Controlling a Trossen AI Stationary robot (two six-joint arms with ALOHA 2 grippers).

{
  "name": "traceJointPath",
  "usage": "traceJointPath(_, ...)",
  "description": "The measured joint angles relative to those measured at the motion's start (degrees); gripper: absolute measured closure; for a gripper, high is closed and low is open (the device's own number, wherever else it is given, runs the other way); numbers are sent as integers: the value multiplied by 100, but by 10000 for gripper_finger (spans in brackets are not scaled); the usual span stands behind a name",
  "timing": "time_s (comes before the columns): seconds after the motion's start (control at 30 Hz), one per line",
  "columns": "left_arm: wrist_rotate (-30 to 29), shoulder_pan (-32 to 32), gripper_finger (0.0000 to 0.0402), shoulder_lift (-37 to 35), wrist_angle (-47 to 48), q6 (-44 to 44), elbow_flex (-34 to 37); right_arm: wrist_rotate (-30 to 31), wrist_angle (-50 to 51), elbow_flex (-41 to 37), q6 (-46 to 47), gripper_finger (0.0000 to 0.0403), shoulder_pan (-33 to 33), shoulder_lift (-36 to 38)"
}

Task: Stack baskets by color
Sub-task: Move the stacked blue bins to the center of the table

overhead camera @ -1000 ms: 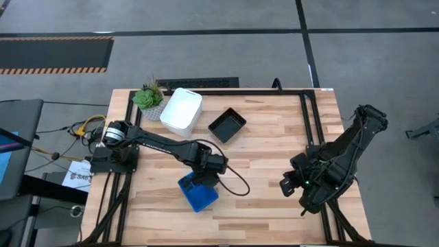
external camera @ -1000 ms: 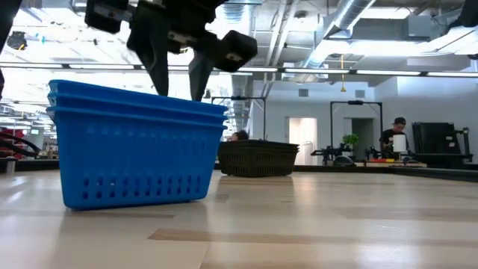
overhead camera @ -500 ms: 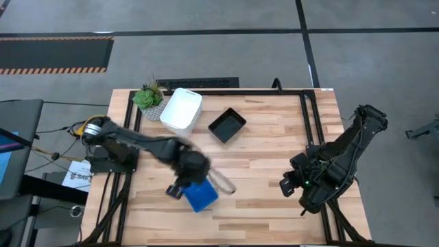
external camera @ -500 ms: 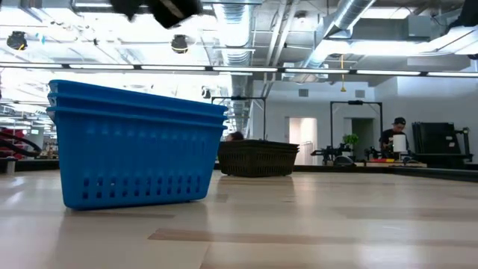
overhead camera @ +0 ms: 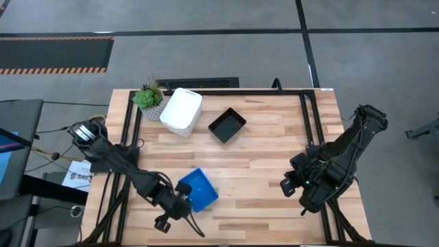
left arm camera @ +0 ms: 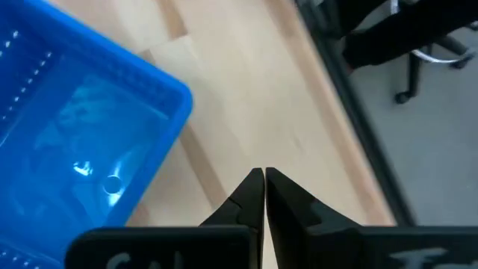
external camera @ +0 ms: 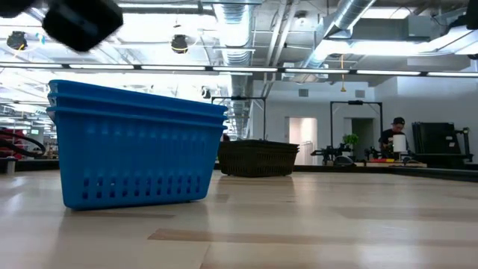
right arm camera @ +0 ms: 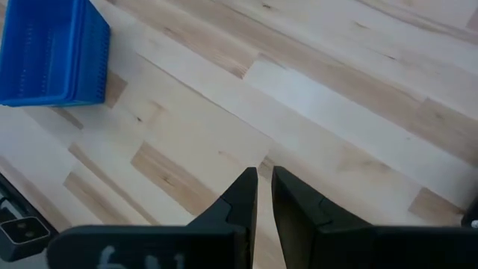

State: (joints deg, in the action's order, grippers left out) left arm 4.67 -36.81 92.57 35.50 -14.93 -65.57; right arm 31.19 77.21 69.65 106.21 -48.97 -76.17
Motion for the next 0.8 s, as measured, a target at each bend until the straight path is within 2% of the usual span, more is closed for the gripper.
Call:
traceJointPath(0.2,-211,303,401,136,-709,414,369,-200,-4,0,14,336,-2,-1)
traceJointPath(0.33,-653,658,401,136,-1223,325,569,-314,9,0,25,336,-2,-1)
traceJointPath(0.8,-1179,2152,401,132,-1979,502,1353,-301,271,0,26,336,-2,-1)
